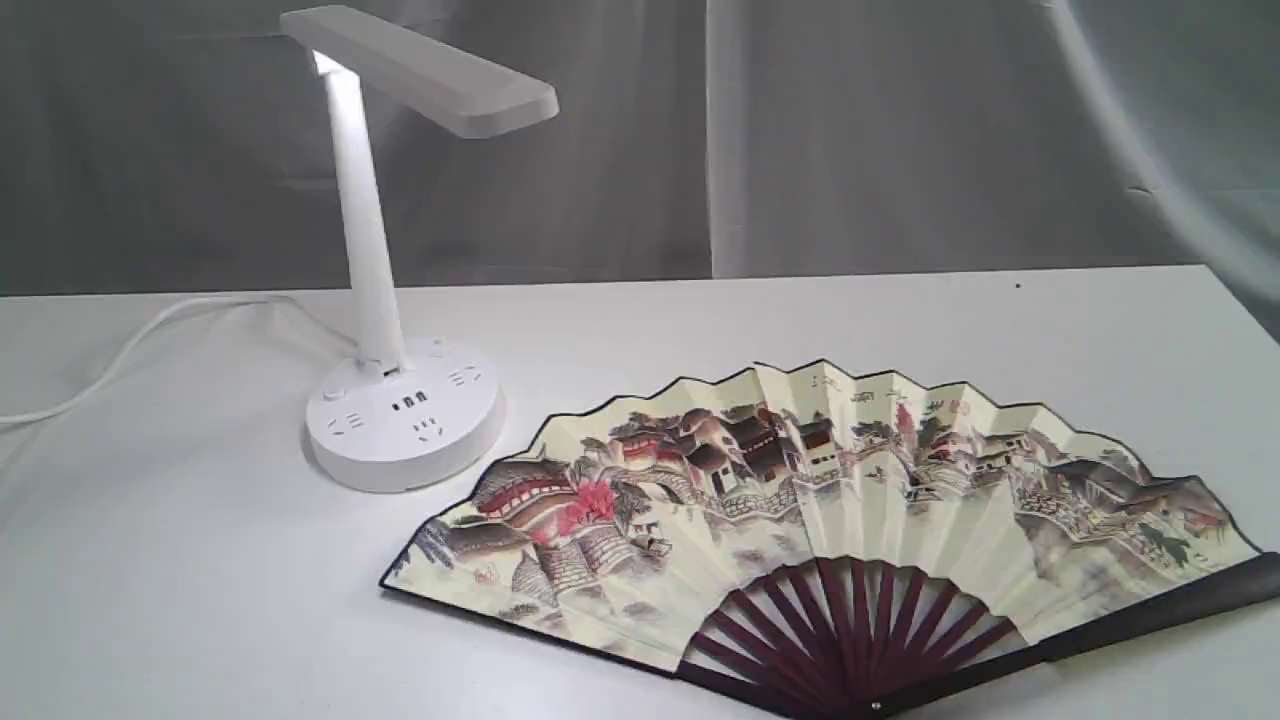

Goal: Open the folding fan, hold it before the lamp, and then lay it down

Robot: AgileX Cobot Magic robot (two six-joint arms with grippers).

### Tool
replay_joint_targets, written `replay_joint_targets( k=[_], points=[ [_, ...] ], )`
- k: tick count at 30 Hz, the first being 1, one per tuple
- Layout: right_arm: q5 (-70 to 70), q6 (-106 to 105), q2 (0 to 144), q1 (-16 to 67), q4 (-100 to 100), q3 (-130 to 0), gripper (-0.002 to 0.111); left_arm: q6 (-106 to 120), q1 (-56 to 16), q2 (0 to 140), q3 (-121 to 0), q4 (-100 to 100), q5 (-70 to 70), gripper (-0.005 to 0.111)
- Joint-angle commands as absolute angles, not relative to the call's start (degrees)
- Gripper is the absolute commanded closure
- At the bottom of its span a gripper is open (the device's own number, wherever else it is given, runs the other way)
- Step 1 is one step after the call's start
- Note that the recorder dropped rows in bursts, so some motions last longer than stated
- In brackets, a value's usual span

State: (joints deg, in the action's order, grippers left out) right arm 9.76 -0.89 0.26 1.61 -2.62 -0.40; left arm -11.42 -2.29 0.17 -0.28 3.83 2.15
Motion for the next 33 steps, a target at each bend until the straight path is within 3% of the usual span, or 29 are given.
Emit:
replay_joint_targets(
  k=[1, 33],
  points=[
    [12.70, -2.11, 0.00, 1.81, -3.83, 0.00, 0.108, -11.91, -2.65, 0.00, 0.00, 3.54, 5.07, 0.107],
    [12.05, -1.27, 0.00, 1.81, -3.83, 0.00, 0.108, -11.72, -2.65, 0.00, 0.00, 3.54, 7.74, 0.107]
  ],
)
